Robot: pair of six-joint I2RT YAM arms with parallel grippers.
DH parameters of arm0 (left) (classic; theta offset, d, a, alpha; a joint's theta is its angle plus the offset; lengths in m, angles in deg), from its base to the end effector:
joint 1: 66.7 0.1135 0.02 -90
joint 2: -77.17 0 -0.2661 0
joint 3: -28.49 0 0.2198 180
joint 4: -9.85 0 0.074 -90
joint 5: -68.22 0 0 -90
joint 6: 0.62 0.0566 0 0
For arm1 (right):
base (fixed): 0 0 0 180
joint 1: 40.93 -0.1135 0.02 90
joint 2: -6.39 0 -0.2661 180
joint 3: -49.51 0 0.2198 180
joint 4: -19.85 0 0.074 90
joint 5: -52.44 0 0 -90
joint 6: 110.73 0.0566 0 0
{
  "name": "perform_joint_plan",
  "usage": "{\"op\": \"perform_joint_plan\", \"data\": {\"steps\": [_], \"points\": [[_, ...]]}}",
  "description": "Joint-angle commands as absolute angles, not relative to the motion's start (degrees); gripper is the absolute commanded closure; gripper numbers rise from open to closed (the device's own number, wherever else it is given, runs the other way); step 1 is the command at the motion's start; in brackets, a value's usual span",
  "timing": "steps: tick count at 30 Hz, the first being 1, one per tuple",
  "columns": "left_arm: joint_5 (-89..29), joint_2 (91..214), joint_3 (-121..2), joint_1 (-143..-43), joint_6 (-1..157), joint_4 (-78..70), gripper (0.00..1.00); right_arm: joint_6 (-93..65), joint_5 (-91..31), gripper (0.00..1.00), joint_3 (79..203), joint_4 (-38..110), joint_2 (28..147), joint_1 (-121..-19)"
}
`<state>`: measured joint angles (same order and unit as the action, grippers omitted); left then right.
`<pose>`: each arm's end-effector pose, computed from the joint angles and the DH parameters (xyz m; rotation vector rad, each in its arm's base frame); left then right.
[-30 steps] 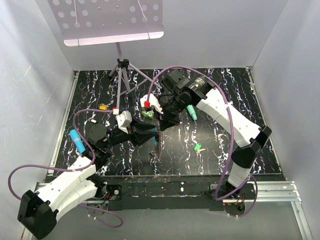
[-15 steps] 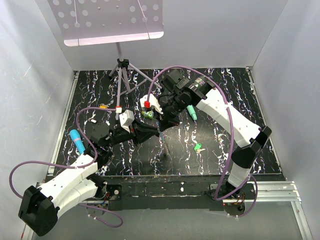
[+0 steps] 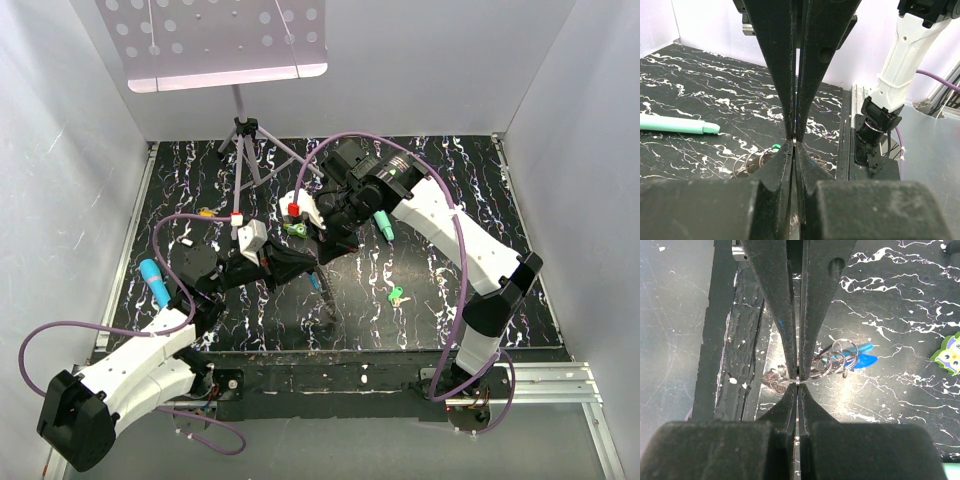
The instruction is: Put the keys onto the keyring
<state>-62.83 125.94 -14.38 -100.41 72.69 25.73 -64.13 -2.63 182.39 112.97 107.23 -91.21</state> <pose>0.1276 -0.1298 0.3113 0.8385 1.3138 -1.2042 0.1761 0.2627 0.3861 -2.0049 1.5960 0.8417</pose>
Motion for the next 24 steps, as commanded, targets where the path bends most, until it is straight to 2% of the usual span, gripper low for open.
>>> {"op": "perform_joint_plan", "data": {"steps": [1, 2, 4, 6, 24], "points": [[-64.4, 126.56, -15.83, -100.62, 73.2, 23.45, 1.0, -63.36, 0.05, 0.99, 183.66, 118.57, 106.41, -91.55], [-64.31, 126.47, -16.0, -100.62, 73.47, 22.66, 0.99, -63.27, 0.14, 0.99, 183.66, 118.66, 106.33, -91.55], [-63.79, 126.21, -16.27, -100.62, 73.99, 21.17, 0.9, -63.27, 0.14, 0.99, 183.66, 118.66, 106.33, -91.55], [-63.7, 125.95, -16.27, -100.62, 74.35, 20.81, 0.88, -63.27, 0.23, 0.99, 183.66, 118.57, 106.33, -91.55], [-63.35, 125.25, -15.83, -100.62, 72.51, 24.06, 0.87, -63.09, 0.93, 0.99, 183.13, 118.57, 106.68, -91.55]]}}
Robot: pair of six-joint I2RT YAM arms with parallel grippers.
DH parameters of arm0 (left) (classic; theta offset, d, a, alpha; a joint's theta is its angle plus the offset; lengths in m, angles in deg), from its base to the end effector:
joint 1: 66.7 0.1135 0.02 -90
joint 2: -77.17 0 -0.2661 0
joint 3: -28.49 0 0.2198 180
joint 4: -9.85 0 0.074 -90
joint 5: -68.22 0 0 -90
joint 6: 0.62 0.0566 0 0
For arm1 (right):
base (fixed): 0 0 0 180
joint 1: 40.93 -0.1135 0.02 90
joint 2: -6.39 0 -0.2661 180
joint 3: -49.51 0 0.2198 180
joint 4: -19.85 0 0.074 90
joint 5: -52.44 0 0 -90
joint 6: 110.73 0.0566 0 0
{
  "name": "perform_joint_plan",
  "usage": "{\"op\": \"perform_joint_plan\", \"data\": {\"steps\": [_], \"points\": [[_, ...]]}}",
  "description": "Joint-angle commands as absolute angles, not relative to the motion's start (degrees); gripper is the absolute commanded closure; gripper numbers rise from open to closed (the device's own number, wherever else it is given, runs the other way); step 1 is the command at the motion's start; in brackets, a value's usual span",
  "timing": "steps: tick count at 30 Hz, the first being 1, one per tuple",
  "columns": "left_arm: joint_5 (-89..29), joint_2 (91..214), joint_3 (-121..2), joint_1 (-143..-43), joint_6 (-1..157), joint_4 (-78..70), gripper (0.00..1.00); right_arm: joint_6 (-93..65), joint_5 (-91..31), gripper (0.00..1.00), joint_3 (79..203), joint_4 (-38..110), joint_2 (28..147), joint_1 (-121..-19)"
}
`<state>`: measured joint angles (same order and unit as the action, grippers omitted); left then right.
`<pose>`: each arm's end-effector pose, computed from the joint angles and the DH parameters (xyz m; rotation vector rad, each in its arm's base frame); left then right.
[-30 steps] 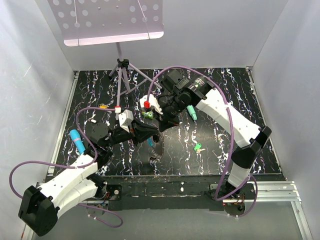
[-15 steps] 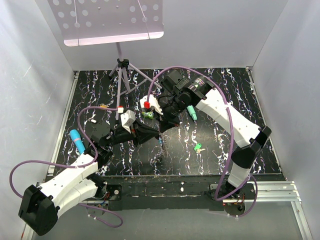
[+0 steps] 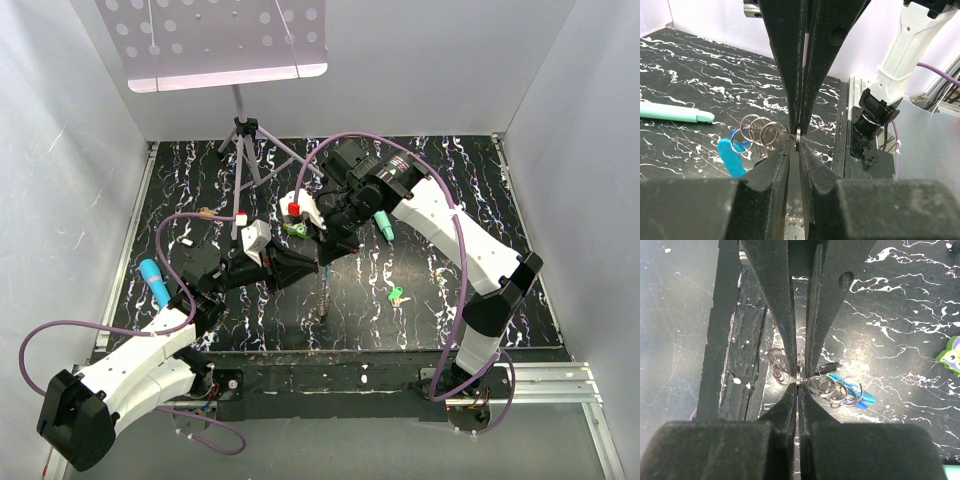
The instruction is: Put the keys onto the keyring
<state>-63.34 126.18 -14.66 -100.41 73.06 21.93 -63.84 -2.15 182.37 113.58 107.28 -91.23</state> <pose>0.1287 -0.1310 0.3045 0.8483 1.3775 -1.2148 0.1751 0.2622 0.3854 -2.0074 1.6084 0.8574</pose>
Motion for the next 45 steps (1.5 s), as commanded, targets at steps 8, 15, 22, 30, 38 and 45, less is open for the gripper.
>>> {"op": "perform_joint_plan", "data": {"steps": [8, 15, 22, 30, 38, 45], "points": [[-63.61, 125.86, -15.92, -100.62, 71.89, 24.94, 0.88, -63.09, 1.19, 0.99, 183.3, 118.75, 106.68, -91.64], [-65.19, 126.82, -16.53, -100.62, 72.41, 24.15, 1.0, -63.09, 1.9, 0.99, 183.13, 118.83, 106.68, -91.55], [-59.94, 121.22, -10.48, -100.62, 69.09, 34.31, 1.0, -62.13, 4.62, 0.61, 185.06, 118.48, 105.28, -90.59], [-51.06, 120.14, -0.37, -100.62, 56.79, 67.0, 1.0, -63.26, 16.29, 0.58, 185.95, 116.47, 101.68, -85.76], [-48.67, 125.6, -2.2, -100.62, 49.22, 82.33, 1.0, -63.01, 27.55, 0.58, 172.75, 99.41, 93.58, -83.91], [-49.99, 126.12, -3.52, -100.62, 48.16, 82.33, 1.0, -52.38, 27.57, 0.6, 173.64, 91.42, 97.88, -84.17]]}}
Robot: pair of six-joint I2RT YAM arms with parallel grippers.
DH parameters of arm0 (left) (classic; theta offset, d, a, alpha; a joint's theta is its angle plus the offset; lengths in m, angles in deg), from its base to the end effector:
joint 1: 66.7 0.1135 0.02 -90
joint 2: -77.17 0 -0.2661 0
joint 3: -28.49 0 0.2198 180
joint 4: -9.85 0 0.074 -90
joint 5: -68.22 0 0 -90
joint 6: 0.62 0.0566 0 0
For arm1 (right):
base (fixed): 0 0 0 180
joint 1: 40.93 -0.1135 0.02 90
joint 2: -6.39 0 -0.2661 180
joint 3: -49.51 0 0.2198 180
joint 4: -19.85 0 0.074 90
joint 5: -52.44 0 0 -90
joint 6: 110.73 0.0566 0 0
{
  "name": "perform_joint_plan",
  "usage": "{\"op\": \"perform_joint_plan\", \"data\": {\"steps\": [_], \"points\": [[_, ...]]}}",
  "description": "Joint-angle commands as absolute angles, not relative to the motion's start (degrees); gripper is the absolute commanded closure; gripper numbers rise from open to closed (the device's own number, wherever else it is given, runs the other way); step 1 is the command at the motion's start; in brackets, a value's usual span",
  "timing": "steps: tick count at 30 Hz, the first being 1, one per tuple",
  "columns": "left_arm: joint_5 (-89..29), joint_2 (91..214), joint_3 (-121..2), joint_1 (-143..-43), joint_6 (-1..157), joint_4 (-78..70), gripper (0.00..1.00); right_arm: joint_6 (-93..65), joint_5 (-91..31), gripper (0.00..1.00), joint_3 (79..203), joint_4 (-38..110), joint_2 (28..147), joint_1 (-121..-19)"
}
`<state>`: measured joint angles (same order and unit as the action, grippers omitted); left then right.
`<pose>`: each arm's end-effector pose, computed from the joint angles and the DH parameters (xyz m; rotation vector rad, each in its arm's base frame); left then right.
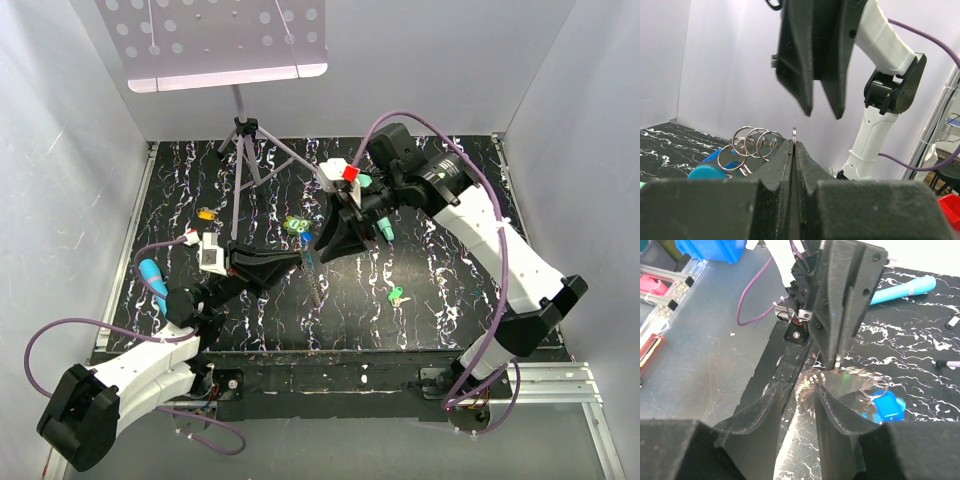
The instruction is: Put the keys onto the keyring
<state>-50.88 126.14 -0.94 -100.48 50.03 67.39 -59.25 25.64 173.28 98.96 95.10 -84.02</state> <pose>0.1092 -0.1061 0.3167 0.4687 0.9944 -1.3877 0.1593 0.2182 0.4366 -1.7599 1.2130 1.3063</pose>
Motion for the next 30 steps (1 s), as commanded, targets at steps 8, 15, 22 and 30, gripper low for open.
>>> {"op": "perform_joint_plan", "data": {"steps": [8, 15, 22, 30], "points": [[-50.25, 126.12, -3.79, -100.62, 47.89, 82.25, 1.0, -47.36, 25.72, 0.65, 172.41, 87.55, 99.12, -84.26], [-50.16, 126.56, -3.96, -100.54, 47.89, 81.81, 1.0, -46.48, 27.56, 0.72, 170.04, 86.32, 98.86, -85.14], [-49.9, 125.68, -3.79, -100.54, 48.77, 80.23, 1.0, -45.87, 27.56, 0.74, 169.33, 85.61, 98.94, -86.28], [-49.99, 125.25, -3.61, -100.62, 49.47, 78.3, 1.0, -44.73, 27.39, 0.95, 169.86, 84.91, 99.3, -86.72]]}}
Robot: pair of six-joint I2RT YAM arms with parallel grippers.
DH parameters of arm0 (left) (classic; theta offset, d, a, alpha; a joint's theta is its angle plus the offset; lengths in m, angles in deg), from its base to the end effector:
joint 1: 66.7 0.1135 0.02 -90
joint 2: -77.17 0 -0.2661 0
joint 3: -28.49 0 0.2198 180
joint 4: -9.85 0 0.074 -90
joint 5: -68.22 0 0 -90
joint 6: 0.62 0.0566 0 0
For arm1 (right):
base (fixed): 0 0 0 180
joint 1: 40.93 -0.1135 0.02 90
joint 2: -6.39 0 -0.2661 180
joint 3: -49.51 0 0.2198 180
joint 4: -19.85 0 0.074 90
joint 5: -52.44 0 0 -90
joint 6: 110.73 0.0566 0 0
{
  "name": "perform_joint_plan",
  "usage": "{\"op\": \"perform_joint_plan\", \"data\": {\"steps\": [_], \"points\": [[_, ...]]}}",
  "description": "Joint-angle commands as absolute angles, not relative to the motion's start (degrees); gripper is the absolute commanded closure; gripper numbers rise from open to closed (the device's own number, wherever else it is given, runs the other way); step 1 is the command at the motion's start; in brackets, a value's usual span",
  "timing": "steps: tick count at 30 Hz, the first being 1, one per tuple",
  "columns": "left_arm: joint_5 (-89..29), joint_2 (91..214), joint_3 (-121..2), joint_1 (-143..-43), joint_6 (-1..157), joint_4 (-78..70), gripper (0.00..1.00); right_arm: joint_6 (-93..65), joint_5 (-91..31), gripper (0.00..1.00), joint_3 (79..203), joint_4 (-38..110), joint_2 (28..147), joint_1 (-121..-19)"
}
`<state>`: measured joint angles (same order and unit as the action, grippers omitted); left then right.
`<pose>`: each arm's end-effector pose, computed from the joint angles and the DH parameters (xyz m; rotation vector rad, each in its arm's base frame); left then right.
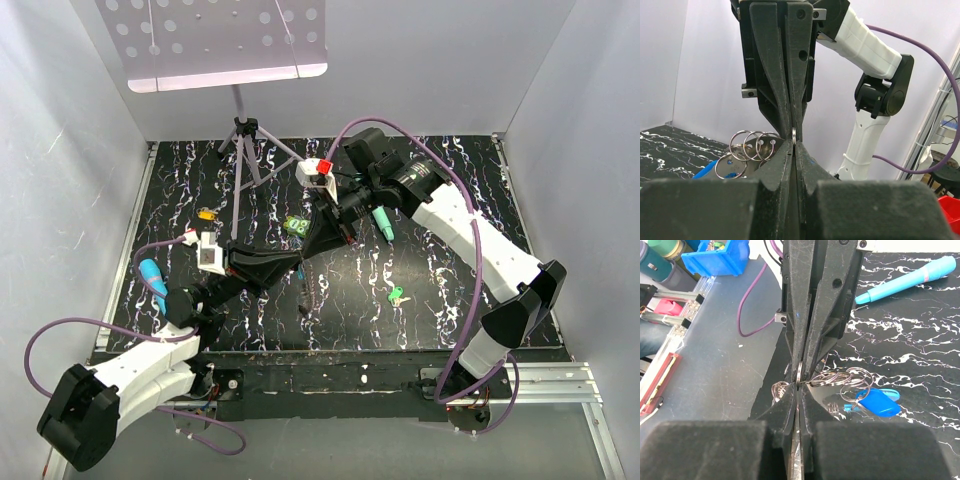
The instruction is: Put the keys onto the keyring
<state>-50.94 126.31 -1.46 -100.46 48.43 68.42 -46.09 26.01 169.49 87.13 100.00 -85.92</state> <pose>0.1085 -0.1057 0.3208 0.4607 0.9783 -1.4115 0.1825 0.2541 0.4117 -1.6856 1.3661 1.4373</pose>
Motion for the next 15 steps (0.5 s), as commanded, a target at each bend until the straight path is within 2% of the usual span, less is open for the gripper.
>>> {"op": "perform_joint_plan", "data": {"steps": [1, 7, 9, 11, 13, 15], "points": [[-50.16, 125.16, -3.61, -100.62, 49.82, 77.68, 1.0, -44.38, 27.13, 0.99, 169.77, 84.74, 99.3, -86.63], [-50.16, 122.61, -2.39, -100.62, 52.63, 70.49, 1.0, -42.88, 24.76, 0.99, 168.98, 84.47, 99.03, -86.63], [-50.69, 119.9, -2.12, -100.62, 54.04, 64.35, 0.87, -43.84, 22.22, 0.99, 168.54, 86.13, 98.59, -86.63], [-51.65, 115.51, -2.38, -100.54, 56.49, 55.22, 0.68, -47.51, 19.4, 0.99, 169.24, 90.25, 98.77, -86.72], [-52.45, 109.98, -4.13, -100.54, 60.35, 42.41, 0.47, -51.03, 16.41, 0.99, 170.73, 95.86, 99.38, -86.63], [-52.45, 103.65, -7.37, -100.54, 65.79, 26.51, 0.35, -55.34, 12.81, 0.99, 173.89, 102.45, 101.48, -86.72]]}}
